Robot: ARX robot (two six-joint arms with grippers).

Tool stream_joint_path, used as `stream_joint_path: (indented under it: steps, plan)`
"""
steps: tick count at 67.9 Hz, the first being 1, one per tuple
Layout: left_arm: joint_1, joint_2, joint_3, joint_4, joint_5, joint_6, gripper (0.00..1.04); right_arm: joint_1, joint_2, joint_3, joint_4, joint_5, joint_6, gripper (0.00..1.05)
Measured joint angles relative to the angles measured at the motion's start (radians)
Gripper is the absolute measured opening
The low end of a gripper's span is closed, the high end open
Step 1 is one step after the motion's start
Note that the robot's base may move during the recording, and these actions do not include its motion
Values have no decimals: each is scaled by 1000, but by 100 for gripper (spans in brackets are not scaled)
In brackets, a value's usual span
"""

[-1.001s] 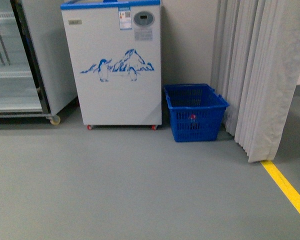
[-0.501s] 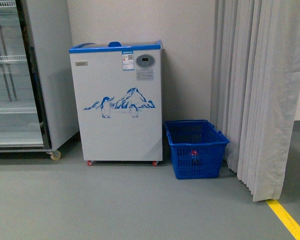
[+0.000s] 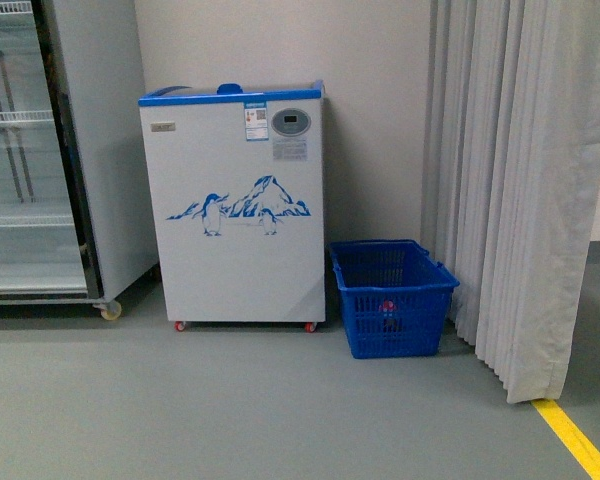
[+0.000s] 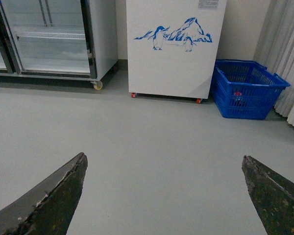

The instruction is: Put drink in fridge

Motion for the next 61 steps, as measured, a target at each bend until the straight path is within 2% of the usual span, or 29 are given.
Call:
stream_joint_path:
  steps: [61]
  plan:
    - [0,0,0,0,0,0,97,0,0,0,0,0,0,97]
